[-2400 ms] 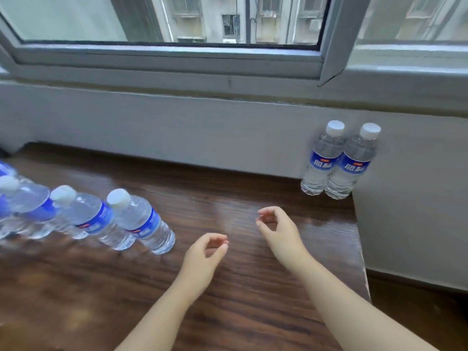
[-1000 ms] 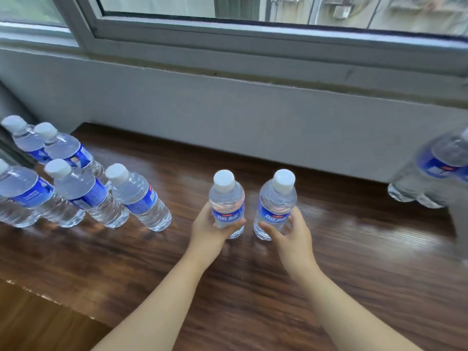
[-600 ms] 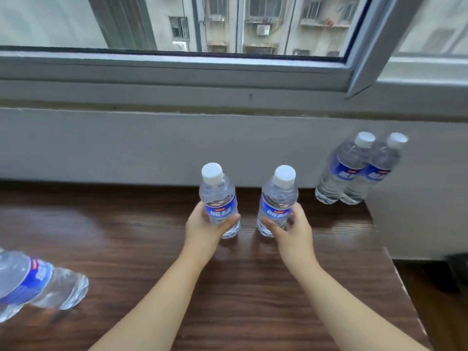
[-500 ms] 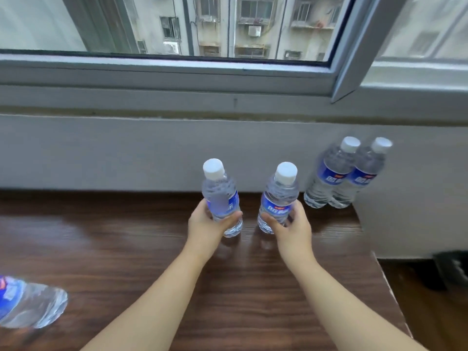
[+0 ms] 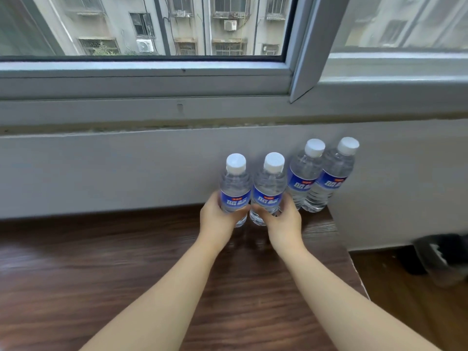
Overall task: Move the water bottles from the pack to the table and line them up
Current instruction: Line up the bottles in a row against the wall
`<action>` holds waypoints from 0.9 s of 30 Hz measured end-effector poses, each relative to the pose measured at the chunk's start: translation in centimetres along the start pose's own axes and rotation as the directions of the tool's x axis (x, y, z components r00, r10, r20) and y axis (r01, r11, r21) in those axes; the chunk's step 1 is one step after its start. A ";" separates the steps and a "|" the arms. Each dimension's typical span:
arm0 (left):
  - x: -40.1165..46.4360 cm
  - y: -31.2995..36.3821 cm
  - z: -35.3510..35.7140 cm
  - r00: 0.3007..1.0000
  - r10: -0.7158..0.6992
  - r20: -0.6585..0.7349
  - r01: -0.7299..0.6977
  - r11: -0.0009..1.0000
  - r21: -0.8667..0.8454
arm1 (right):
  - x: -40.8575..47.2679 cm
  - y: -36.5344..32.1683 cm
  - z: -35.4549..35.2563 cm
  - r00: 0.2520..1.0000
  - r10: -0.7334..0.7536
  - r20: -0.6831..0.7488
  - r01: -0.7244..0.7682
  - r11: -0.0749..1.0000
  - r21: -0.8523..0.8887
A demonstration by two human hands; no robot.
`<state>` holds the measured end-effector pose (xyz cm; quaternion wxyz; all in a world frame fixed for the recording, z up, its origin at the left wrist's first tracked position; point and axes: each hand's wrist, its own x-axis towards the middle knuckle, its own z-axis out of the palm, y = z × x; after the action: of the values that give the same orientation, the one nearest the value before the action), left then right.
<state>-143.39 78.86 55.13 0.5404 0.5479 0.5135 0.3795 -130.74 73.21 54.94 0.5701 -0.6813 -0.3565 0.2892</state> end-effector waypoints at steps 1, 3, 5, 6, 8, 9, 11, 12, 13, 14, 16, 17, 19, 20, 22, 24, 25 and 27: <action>0.1 -0.2 0.2 1.000 -0.001 -0.003 0.001 1.000 0.003 | 0.1 0.2 0.0 1.000 0.004 -0.001 -0.004 1.000 -0.002; 0.4 -0.4 0.5 1.000 0.002 -0.011 -0.002 1.000 -0.008 | 0.4 0.6 -0.1 1.000 0.018 -0.008 -0.018 1.000 0.004; 0.7 -0.4 0.7 1.000 0.009 -0.008 -0.010 1.000 -0.025 | 0.7 0.8 0.0 1.000 0.026 -0.015 -0.026 1.000 0.002; 0.7 -0.3 0.8 1.000 0.015 0.002 -0.015 0.999 -0.029 | 0.7 0.9 0.1 1.000 0.026 -0.017 -0.026 1.000 -0.005; 0.8 -0.1 0.9 0.999 0.039 0.028 -0.038 0.999 -0.016 | 0.7 0.9 0.1 1.000 0.024 -0.017 -0.024 1.000 -0.007; 0.8 0.0 1.0 0.998 0.052 0.039 -0.052 0.999 -0.002 | 0.7 0.9 0.1 1.000 0.023 -0.015 -0.024 1.000 -0.011; 0.8 0.3 0.9 0.995 0.083 0.055 -0.085 0.996 0.032 | 0.7 1.3 0.1 1.000 0.023 -0.021 -0.024 0.999 -0.036; 0.8 0.4 0.9 0.992 0.105 0.064 -0.109 0.993 0.052 | 0.6 1.5 0.1 0.999 0.025 -0.034 -0.027 0.998 -0.055; 0.7 0.5 0.9 0.990 0.126 0.069 -0.131 0.988 0.076 | 0.4 1.9 0.1 0.998 0.030 -0.055 -0.034 0.997 -0.074; 0.6 0.4 0.9 0.987 0.143 0.076 -0.150 0.983 0.102 | 0.2 2.4 0.2 0.996 0.034 -0.080 -0.042 0.995 -0.093; 0.2 -0.4 0.9 0.984 0.158 0.079 -0.168 0.975 0.144 | -0.3 3.5 0.3 0.991 0.047 -0.127 -0.064 0.989 -0.130; 0.0 -1.1 0.9 0.985 0.155 0.070 -0.165 0.973 0.162 | -0.5 3.9 0.4 0.988 0.059 -0.144 -0.079 0.987 -0.139; -0.4 -2.7 0.8 0.991 0.131 0.021 -0.133 0.973 0.186 | -0.7 4.5 0.5 0.980 0.095 -0.173 -0.115 0.987 -0.111; -0.5 -3.4 0.8 0.994 0.110 -0.007 -0.106 0.976 0.191 | -0.7 4.7 0.5 0.976 0.111 -0.185 -0.128 0.989 -0.080; -0.5 -4.2 0.9 0.996 0.071 -0.051 -0.062 0.986 0.153 | -0.6 4.9 0.6 0.971 0.132 -0.198 -0.142 0.989 -0.038; -0.4 -4.5 1.1 0.994 0.074 -0.078 -0.065 0.992 0.113 | -0.5 5.1 0.6 0.970 0.131 -0.207 -0.139 0.990 -0.024; -0.4 -4.5 1.2 0.993 0.079 -0.088 -0.070 0.992 0.104 | -0.5 5.2 0.6 0.969 0.128 -0.213 -0.135 0.991 -0.019; -0.4 -4.6 1.3 0.992 0.089 -0.093 -0.080 0.992 0.093 | -0.5 5.4 0.6 0.967 0.117 -0.227 -0.122 0.993 -0.006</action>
<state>-142.89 77.74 50.50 0.4733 0.5735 0.5320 0.4050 -130.71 72.60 49.55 0.5815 -0.7358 -0.2505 0.2402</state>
